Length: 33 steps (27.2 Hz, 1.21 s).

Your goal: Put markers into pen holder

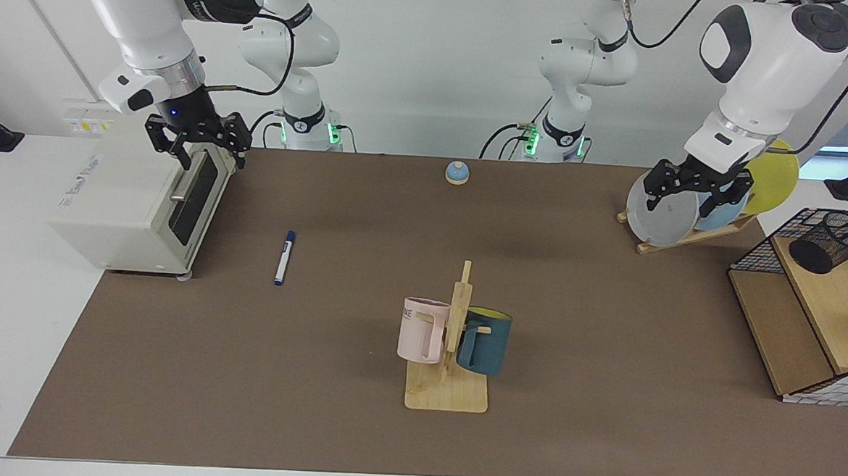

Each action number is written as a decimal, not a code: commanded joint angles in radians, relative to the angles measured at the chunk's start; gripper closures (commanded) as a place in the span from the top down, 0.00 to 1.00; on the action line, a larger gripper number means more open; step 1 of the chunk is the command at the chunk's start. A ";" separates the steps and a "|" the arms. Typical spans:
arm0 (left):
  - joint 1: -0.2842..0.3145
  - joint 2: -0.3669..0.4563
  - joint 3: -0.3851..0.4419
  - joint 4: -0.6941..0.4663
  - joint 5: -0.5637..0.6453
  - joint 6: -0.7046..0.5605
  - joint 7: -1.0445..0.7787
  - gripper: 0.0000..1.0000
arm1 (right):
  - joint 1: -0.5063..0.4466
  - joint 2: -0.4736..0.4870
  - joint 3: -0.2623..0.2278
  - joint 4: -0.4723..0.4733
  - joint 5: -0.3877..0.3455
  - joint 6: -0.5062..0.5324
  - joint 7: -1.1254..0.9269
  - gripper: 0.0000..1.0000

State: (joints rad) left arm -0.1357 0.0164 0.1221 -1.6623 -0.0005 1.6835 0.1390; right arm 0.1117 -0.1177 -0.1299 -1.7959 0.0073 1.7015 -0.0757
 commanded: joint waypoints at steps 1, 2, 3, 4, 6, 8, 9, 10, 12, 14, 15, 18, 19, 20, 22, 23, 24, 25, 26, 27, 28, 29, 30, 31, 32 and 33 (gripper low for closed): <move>0.005 -0.007 -0.009 -0.010 0.019 0.001 -0.009 1.00 | -0.015 0.000 0.009 -0.008 -0.020 0.021 -0.015 1.00; 0.007 -0.007 -0.009 -0.010 0.017 0.002 -0.009 1.00 | -0.015 0.000 0.009 -0.008 -0.020 0.021 -0.015 1.00; 0.007 -0.009 -0.009 -0.011 0.017 0.001 -0.009 1.00 | -0.015 0.000 0.010 -0.008 -0.020 0.021 -0.013 1.00; 0.007 -0.007 -0.009 -0.011 0.017 0.001 -0.009 1.00 | -0.015 0.000 0.010 -0.008 -0.017 0.021 -0.013 1.00; 0.007 -0.007 -0.009 -0.011 0.017 0.002 -0.007 1.00 | -0.015 0.000 0.010 -0.007 -0.009 0.021 -0.016 1.00; 0.008 -0.009 -0.009 -0.011 0.016 0.002 -0.007 1.00 | -0.015 0.000 0.012 -0.007 0.002 0.021 -0.018 1.00; 0.008 -0.009 -0.009 -0.013 0.016 0.002 -0.007 1.00 | -0.009 0.000 0.012 -0.007 0.002 0.021 -0.018 1.00; 0.007 -0.009 -0.009 -0.011 0.016 0.002 -0.007 1.00 | -0.006 0.001 0.015 -0.004 0.003 0.023 -0.018 1.00; 0.008 -0.007 -0.009 -0.011 0.016 0.002 -0.006 1.00 | -0.003 0.003 0.019 -0.003 0.002 0.023 -0.018 1.00; 0.008 -0.009 -0.009 -0.013 0.014 0.002 -0.006 1.00 | 0.003 -0.002 0.021 -0.007 0.002 0.021 -0.016 1.00; 0.008 -0.009 -0.009 -0.013 0.014 0.002 -0.006 1.00 | 0.003 -0.002 0.021 -0.005 0.002 0.023 -0.016 1.00; 0.008 -0.009 -0.009 -0.013 0.013 0.002 -0.006 1.00 | -0.004 -0.002 0.021 -0.007 0.002 0.023 -0.016 1.00; 0.008 -0.009 -0.009 -0.014 0.013 0.001 -0.006 1.00 | -0.006 -0.002 0.021 -0.008 0.002 0.023 -0.015 1.00; 0.008 -0.009 -0.009 -0.014 0.013 0.001 -0.006 1.00 | -0.007 -0.002 0.021 -0.008 0.002 0.026 -0.015 1.00; 0.008 -0.009 -0.009 -0.013 0.011 0.002 -0.006 1.00 | -0.007 -0.002 0.021 -0.016 -0.004 0.056 -0.013 1.00; 0.010 -0.009 -0.009 -0.014 0.011 0.004 -0.006 1.00 | -0.007 0.000 0.021 -0.019 -0.004 0.076 -0.013 1.00; 0.008 -0.009 -0.009 -0.014 0.010 0.002 -0.006 1.00 | -0.007 0.000 0.021 -0.025 -0.007 0.095 -0.013 1.00; 0.010 -0.009 -0.009 -0.014 0.010 0.002 -0.006 1.00 | -0.007 0.001 0.021 -0.025 -0.009 0.111 -0.015 1.00; 0.010 -0.009 -0.009 -0.014 0.010 0.002 -0.006 1.00 | -0.007 0.004 0.021 -0.025 -0.012 0.124 -0.015 1.00; 0.010 -0.009 -0.009 -0.014 0.010 0.002 -0.004 1.00 | -0.004 0.007 0.021 -0.025 -0.015 0.133 -0.015 1.00; 0.010 -0.009 -0.009 -0.014 0.010 0.002 -0.004 1.00 | -0.003 0.015 0.021 -0.023 -0.015 0.148 -0.016 1.00; 0.010 -0.009 -0.009 -0.014 0.010 0.001 -0.004 1.00 | -0.003 0.026 0.021 -0.023 -0.016 0.168 -0.018 1.00; 0.010 -0.009 -0.009 -0.014 0.010 0.001 -0.006 1.00 | 0.000 0.039 0.023 -0.023 -0.015 0.194 -0.018 1.00; 0.010 -0.009 -0.009 -0.014 0.010 0.001 -0.004 1.00 | 0.002 0.055 0.023 -0.023 -0.010 0.220 -0.016 1.00; 0.010 -0.009 -0.009 -0.014 0.010 0.001 -0.004 1.00 | 0.005 0.075 0.023 -0.025 -0.001 0.246 -0.016 1.00; 0.010 -0.009 -0.009 -0.014 0.010 0.002 -0.004 1.00 | 0.006 0.096 0.023 -0.023 0.002 0.266 -0.015 1.00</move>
State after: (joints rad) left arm -0.1357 0.0164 0.1220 -1.6624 -0.0002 1.6835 0.1390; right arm 0.1147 -0.0914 -0.1112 -1.8113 0.0067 1.8678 -0.0757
